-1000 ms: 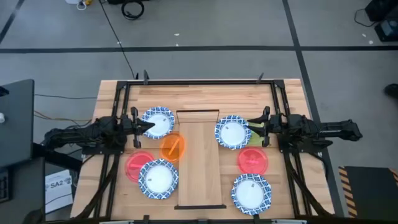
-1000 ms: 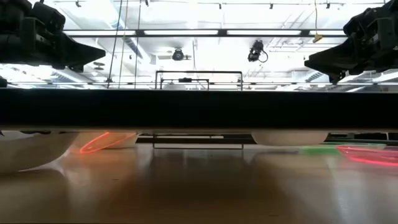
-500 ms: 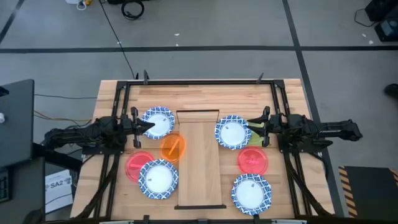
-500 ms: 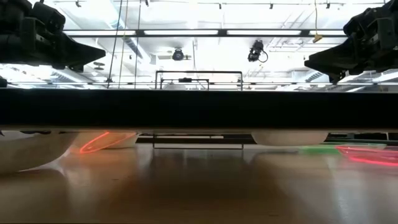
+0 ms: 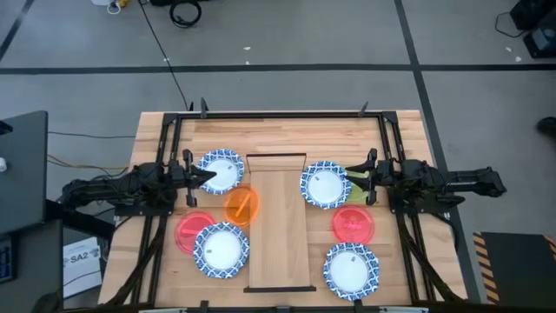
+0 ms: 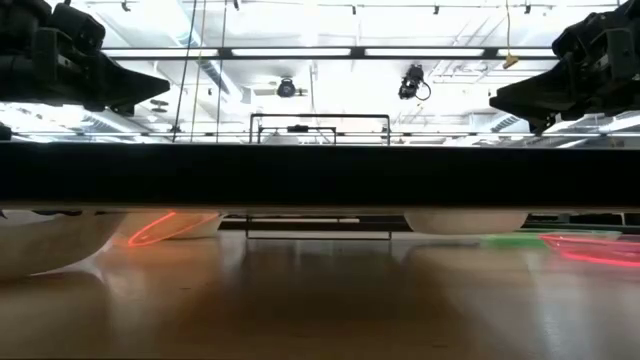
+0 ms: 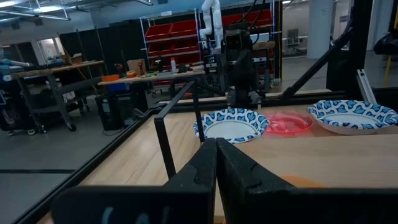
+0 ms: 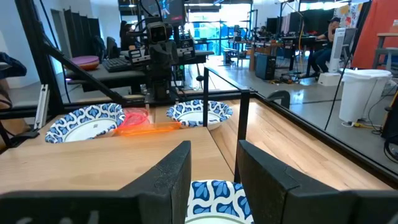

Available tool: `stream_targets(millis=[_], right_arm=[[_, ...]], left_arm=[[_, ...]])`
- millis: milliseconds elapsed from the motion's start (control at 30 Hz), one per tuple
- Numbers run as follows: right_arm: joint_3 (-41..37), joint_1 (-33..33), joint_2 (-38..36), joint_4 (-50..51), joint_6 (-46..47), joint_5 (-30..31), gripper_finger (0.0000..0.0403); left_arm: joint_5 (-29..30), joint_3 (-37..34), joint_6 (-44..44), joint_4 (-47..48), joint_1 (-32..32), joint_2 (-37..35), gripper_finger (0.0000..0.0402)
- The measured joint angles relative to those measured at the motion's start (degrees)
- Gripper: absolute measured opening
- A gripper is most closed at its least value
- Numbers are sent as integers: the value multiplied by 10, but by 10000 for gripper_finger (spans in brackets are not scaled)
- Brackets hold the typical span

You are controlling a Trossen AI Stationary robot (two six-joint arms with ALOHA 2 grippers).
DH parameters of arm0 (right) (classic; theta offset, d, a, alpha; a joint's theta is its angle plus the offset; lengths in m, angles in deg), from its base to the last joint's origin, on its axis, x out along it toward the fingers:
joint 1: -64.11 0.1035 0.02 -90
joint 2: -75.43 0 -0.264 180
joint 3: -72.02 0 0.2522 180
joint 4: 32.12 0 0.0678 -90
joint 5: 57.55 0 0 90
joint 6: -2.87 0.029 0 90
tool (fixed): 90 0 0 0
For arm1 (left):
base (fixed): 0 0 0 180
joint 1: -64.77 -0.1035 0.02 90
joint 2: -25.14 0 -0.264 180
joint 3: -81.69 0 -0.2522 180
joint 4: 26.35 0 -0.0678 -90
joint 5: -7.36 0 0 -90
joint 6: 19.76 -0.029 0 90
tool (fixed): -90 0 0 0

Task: Place and stack plates onto a shelf

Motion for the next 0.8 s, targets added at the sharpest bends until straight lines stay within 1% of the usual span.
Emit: stream_targets(millis=[800], right_arm=[[0, 0, 0, -5, 0, 0, 140]], left_arm=[[0, 0, 0, 0, 0, 0, 13]])
